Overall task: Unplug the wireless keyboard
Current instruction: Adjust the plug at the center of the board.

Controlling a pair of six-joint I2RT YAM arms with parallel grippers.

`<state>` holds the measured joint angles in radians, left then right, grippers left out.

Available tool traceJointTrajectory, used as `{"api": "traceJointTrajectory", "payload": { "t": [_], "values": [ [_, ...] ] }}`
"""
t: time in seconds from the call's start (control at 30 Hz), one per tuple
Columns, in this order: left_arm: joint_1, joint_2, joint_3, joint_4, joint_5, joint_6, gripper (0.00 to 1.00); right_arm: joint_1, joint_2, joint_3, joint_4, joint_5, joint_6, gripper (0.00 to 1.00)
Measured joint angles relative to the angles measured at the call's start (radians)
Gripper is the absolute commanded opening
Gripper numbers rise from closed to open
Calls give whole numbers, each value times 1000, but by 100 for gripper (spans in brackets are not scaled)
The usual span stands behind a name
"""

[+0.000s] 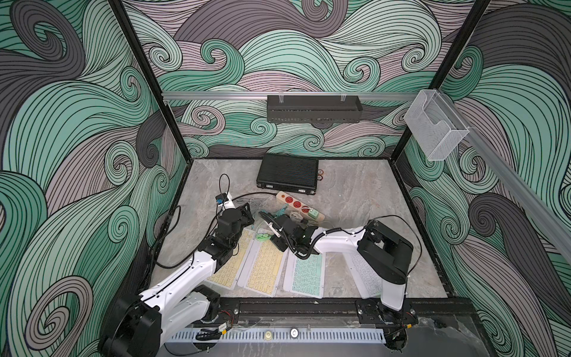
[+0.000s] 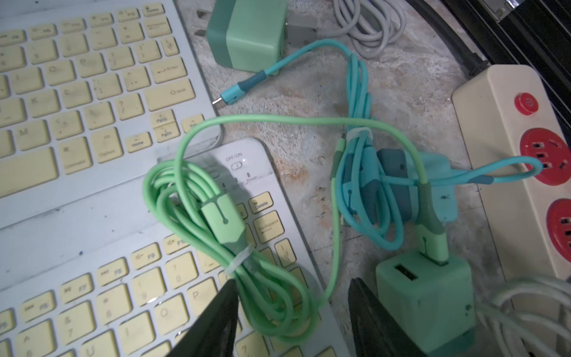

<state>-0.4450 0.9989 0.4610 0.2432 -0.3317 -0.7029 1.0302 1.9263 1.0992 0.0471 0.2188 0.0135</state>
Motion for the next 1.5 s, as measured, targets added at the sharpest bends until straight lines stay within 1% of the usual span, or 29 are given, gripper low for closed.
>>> {"api": "traceJointTrajectory", "payload": {
  "t": [0.3,0.63,0.73,0.97,1.1,1.27,1.4,1.5],
  "values": [
    [6,0,0,0,-1,-6,32,-14,84,132,-44,71,1,55],
    [11,2,0,1,-1,-12,32,-80,137,203,-51,52,51,54],
    [11,9,0,2,0,-13,32,-90,150,227,-58,47,63,51],
    [12,14,0,3,2,-16,32,-103,137,230,-71,19,79,50],
    [12,20,0,0,13,-14,32,-104,26,152,-68,3,89,51],
    [12,47,4,-5,72,6,32,-105,-245,18,-26,-11,105,56],
    [11,64,18,-1,124,28,32,-106,-474,-128,42,-2,120,66],
    [-1,76,29,3,156,51,33,-119,-636,-265,60,30,127,69]
  ]
}}
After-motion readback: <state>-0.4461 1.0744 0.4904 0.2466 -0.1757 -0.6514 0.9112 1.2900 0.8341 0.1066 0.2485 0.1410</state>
